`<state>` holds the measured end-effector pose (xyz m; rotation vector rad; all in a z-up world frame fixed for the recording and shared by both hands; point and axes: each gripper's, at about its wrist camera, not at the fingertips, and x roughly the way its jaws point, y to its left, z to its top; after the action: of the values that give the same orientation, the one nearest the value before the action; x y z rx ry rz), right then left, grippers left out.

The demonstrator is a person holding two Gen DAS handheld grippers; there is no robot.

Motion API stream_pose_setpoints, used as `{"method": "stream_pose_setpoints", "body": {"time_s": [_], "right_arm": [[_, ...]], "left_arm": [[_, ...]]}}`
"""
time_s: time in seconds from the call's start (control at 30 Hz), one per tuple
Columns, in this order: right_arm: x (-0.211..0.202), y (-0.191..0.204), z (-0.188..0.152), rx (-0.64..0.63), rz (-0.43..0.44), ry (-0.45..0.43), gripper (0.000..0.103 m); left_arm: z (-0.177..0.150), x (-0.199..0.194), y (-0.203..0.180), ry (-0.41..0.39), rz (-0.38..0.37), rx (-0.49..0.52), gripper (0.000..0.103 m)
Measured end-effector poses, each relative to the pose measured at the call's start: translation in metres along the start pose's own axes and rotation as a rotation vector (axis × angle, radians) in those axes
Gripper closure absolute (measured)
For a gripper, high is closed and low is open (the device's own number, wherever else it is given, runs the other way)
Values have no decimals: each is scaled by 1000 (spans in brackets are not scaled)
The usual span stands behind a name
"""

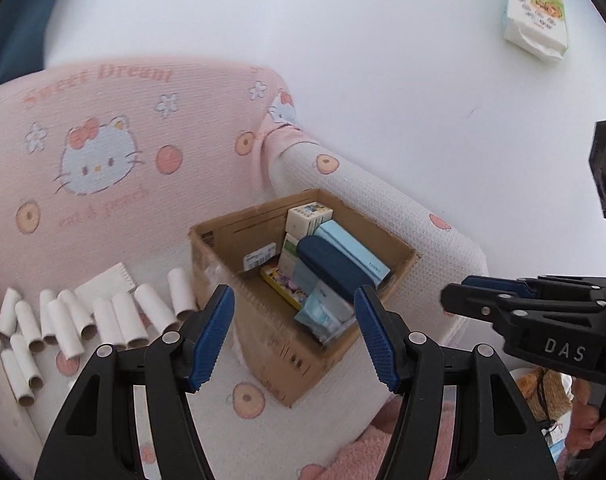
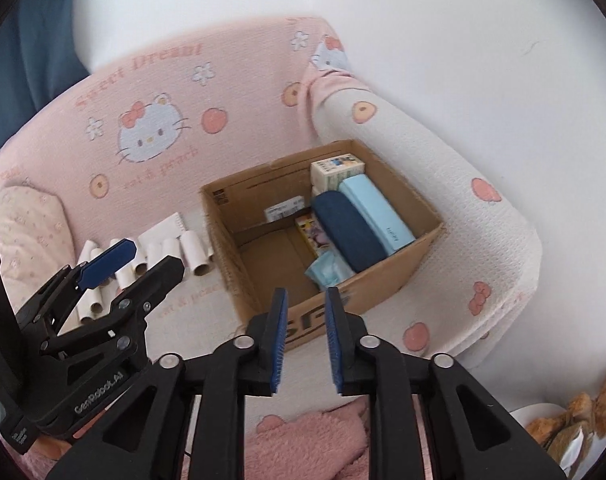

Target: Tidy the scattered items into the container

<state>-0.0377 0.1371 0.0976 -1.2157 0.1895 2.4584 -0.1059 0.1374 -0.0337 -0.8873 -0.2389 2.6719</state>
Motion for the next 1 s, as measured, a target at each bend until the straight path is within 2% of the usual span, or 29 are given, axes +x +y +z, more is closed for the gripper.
{"method": "stream_pose_setpoints", "body": {"time_s": [0.1,0.23,0.37,0.5,0.63,0.73,0.8,1.0], "right_arm": [[1,13,-16,-16,1,-6,59],[2,39,-39,-70,-51,-16,49],[-1,56,-53,-103,-54,-17,42],[-5,62,-57,-81,-94,-33,33],[-5,63,-62,-42,-147,-17,30],[-6,71,-66,-53,-150,-12,30],[-7,78,-69,-74,-138,-8,27],[-11,92,-75,-108,-219,-4,23]], "left_arm": [[-20,-13,12,-16,25,0,37],[-33,-32,23,-42,109,67,37],[-33,-54,30,-86,176,138,37],[-30,-66,40,-68,128,103,36],[-23,-71,44,-58,64,50,36],[-22,-72,45,-44,12,27,34],[-23,-68,41,-21,4,48,28],[-23,-66,26,-24,22,98,27]]}}
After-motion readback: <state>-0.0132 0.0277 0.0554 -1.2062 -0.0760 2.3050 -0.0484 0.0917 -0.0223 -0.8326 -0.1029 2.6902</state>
